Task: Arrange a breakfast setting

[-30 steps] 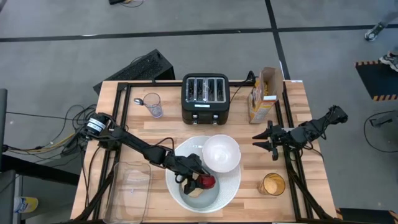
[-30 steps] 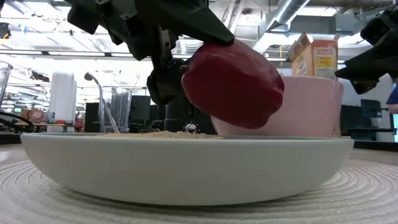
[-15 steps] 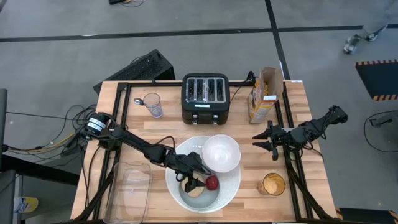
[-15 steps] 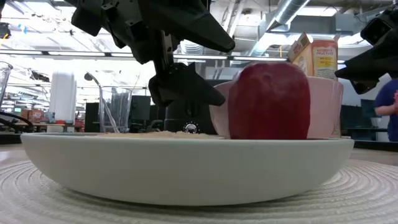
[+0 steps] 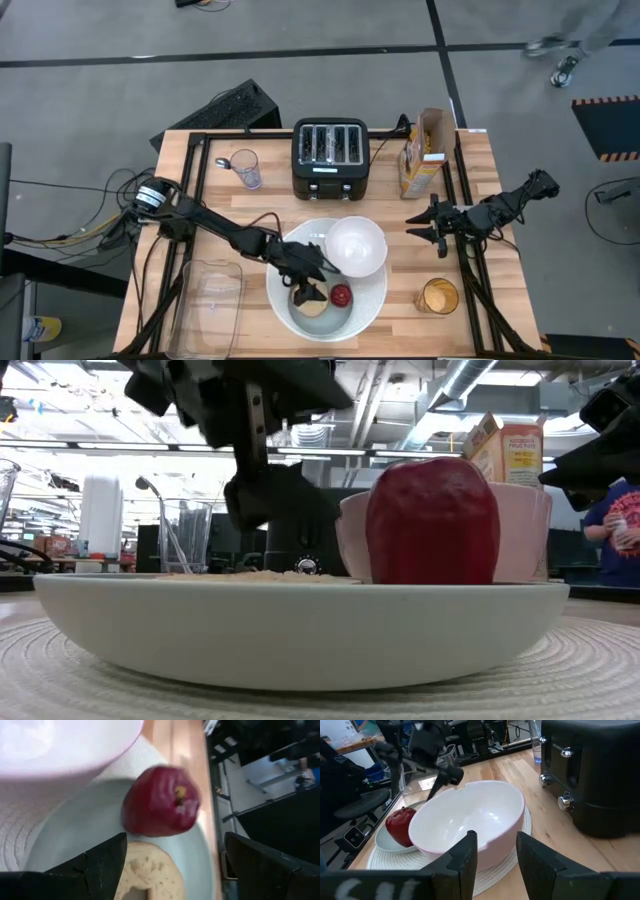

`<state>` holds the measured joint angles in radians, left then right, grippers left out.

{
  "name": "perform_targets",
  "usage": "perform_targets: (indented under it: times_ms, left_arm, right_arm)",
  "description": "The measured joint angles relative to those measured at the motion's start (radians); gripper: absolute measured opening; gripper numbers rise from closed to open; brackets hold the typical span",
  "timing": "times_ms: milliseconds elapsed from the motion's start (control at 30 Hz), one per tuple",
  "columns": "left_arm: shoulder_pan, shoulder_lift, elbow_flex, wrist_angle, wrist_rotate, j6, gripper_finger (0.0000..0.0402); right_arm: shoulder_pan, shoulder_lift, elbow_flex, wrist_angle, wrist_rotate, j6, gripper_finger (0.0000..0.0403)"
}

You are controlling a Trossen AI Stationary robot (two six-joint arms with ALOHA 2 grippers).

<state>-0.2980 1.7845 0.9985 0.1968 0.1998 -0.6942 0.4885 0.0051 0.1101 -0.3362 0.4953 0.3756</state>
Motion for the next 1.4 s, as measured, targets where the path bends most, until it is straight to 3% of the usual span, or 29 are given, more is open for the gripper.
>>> perform_targets:
  times_ms: [133, 333, 500, 633, 900, 1067, 1400]
  left_arm:
    - [0.016, -0.099, 0.0, -0.039, 0.005, 0.079, 0.0319]
    - [0.019, -0.316, 0.0, -0.17, -0.015, 0.344, 0.0319]
    - [0.018, -0.526, -0.044, -0.235, -0.169, 0.473, 0.0319]
    - [0.022, -0.696, -0.109, -0.238, -0.226, 0.538, 0.0319]
    - [0.048, -0.989, -0.326, -0.278, -0.269, 0.521, 0.0319]
    - [0.048, -1.143, -0.512, -0.159, -0.275, 0.515, 0.0319]
    - [0.048, -1.306, -0.736, -0.103, -0.305, 0.473, 0.0319]
  right_arm:
    - [0.0, 0.0, 0.0, 0.0, 0.0, 0.0, 0.0159]
    - [0.0, 0.0, 0.0, 0.0, 0.0, 0.0, 0.0159]
    - [0.0, 0.0, 0.0, 0.0, 0.0, 0.0, 0.0159]
    - [0.0, 0.0, 0.0, 0.0, 0.0, 0.0, 0.0159]
    - [0.0, 0.0, 0.0, 0.0, 0.0, 0.0, 0.0159]
    - [0.0, 0.0, 0.0, 0.0, 0.0, 0.0, 0.0159]
    - [0.0, 0.0, 0.0, 0.0, 0.0, 0.0, 0.0159]
